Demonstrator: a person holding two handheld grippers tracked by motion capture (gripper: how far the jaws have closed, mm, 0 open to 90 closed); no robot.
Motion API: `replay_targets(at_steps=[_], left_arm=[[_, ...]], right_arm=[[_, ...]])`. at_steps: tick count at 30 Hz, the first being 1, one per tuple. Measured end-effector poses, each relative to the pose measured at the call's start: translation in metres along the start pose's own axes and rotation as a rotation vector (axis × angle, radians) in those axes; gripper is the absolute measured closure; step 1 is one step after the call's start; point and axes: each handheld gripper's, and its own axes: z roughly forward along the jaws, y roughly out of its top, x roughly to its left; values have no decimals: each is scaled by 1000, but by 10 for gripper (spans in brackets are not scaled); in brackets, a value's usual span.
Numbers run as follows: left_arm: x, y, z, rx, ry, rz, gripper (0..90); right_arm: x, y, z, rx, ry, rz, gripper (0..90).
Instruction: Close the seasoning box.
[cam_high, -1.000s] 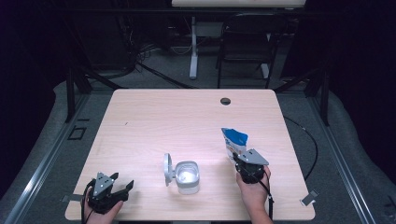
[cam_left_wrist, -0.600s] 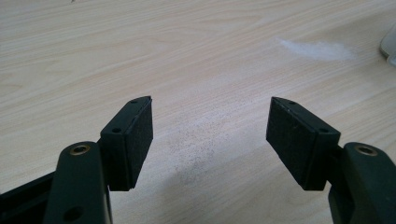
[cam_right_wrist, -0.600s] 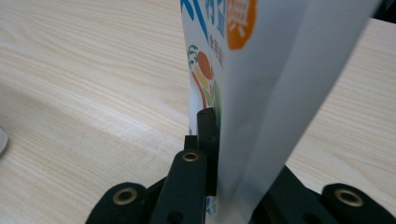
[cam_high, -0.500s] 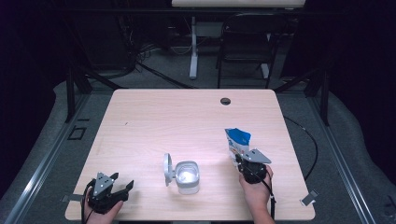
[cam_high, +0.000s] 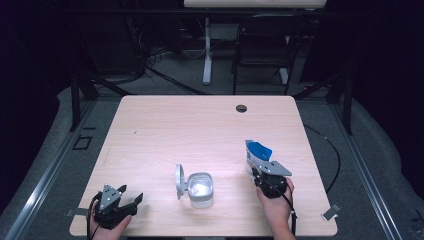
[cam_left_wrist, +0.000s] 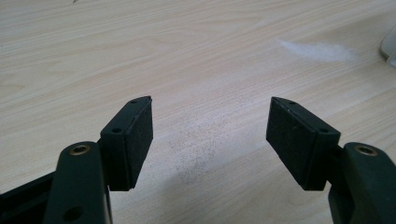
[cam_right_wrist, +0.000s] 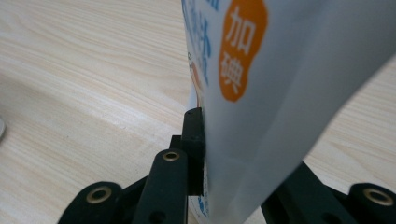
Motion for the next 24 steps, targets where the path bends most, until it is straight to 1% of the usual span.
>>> replay_targets(at_steps=[2, 5, 6, 7, 10, 12, 15, 18, 21, 22, 23, 24], left_arm=[[0, 0, 0, 1, 1, 0, 322], [0, 0, 0, 1, 1, 0, 322], [0, 0, 0, 0, 1, -1, 322], [0, 0, 0, 0, 1, -1, 322], [0, 0, 0, 2, 1, 0, 322], [-1, 0, 0, 3, -1, 7, 322], [-2, 0, 1, 3, 0, 3, 322], [-2, 0, 1, 4, 0, 3, 322], [-2, 0, 2, 6, -1, 5, 322], [-2, 0, 2, 5, -1, 4, 322], [-2, 0, 3, 8, -4, 8, 322], [-3, 1, 3, 9, -2, 9, 322]], right_arm=[[1, -1, -1, -4, 1, 4, 730], [1, -3, -2, 3, 5, 9, 680], [1, -4, -3, 2, 2, 6, 663], [1, -5, -3, -3, -5, 13, 649], [1, -8, -6, 8, -5, -2, 634], [2, -9, -6, 7, -2, 5, 615], [3, -11, -9, 10, 3, -2, 594], [3, -12, -11, -5, 9, 11, 580], [2, -11, -15, 1, 19, 11, 572], [3, -11, -16, -14, 17, 18, 567], [2, -11, -18, -8, 20, 20, 563], [2, -11, -18, -16, 21, 27, 558]])
